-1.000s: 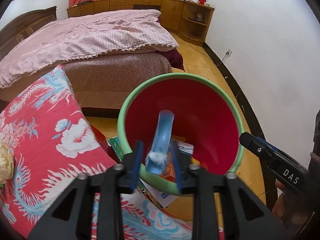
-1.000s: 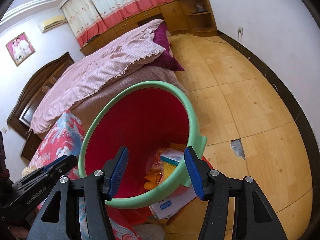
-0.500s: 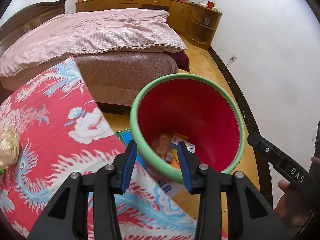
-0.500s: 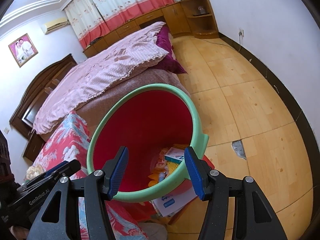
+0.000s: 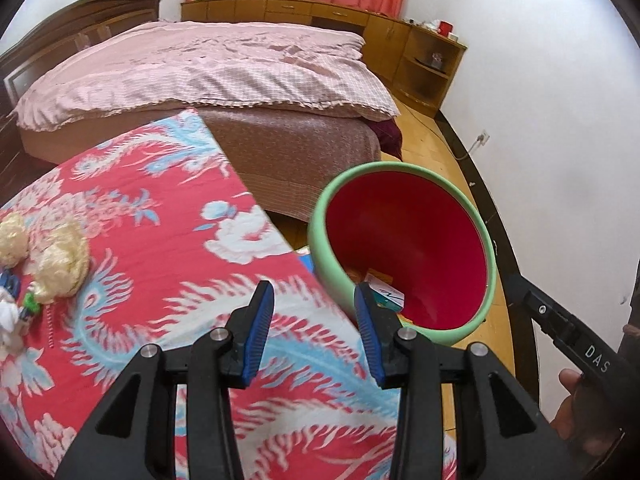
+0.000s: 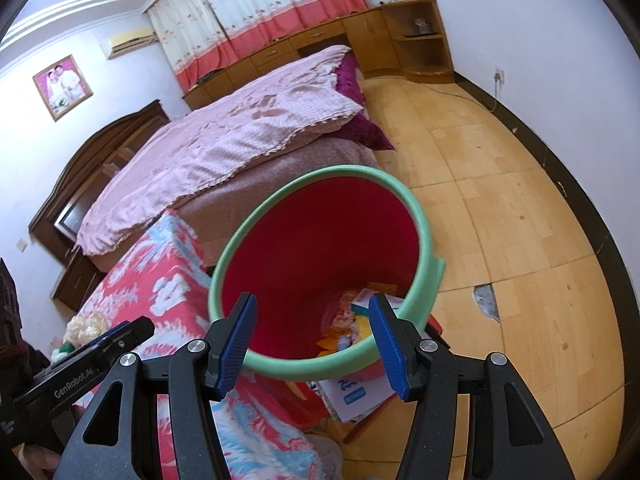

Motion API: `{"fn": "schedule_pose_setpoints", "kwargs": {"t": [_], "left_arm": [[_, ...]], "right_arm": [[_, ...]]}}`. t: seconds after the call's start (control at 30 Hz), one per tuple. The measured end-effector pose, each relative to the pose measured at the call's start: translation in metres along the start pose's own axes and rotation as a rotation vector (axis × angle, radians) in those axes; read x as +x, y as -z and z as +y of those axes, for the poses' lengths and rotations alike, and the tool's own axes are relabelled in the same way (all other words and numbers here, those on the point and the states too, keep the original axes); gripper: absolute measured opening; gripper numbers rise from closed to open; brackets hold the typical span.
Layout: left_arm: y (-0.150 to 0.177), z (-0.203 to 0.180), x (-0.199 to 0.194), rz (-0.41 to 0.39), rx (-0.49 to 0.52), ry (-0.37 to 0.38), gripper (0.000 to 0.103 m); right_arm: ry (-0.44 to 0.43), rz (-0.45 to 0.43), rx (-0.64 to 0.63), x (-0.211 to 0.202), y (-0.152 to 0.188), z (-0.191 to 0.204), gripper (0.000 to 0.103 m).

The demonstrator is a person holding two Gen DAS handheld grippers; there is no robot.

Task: Collect trash
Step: 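Open the left gripper over the bucket and withdraw both grippers, then grasp the white sock with the left gripper while the right grasps a cream crumpled paper ball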

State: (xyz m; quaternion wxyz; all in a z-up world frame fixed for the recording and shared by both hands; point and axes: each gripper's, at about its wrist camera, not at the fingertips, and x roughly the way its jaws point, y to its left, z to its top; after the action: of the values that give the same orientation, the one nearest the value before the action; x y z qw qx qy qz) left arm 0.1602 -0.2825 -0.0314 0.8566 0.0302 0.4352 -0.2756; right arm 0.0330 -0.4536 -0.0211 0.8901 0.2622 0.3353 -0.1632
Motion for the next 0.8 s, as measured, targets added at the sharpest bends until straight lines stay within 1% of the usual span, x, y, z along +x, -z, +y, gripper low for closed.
{"fn": "schedule_pose_setpoints", "kwargs": {"t": [0.4,0.8], "left_arm": [[0.008,0.049,-0.038,-0.052,-0.081,-0.077,0.042],[0.024,0.119,-0.071,-0.095,-0.200,-0.182,0.042]], "right_arm": [[-0.057,0.015,-0.076,-0.007,0.012,0.043,0.060],[-0.115,0.059,-0.157,-0.001,0.027,0.088,0.060]]}}
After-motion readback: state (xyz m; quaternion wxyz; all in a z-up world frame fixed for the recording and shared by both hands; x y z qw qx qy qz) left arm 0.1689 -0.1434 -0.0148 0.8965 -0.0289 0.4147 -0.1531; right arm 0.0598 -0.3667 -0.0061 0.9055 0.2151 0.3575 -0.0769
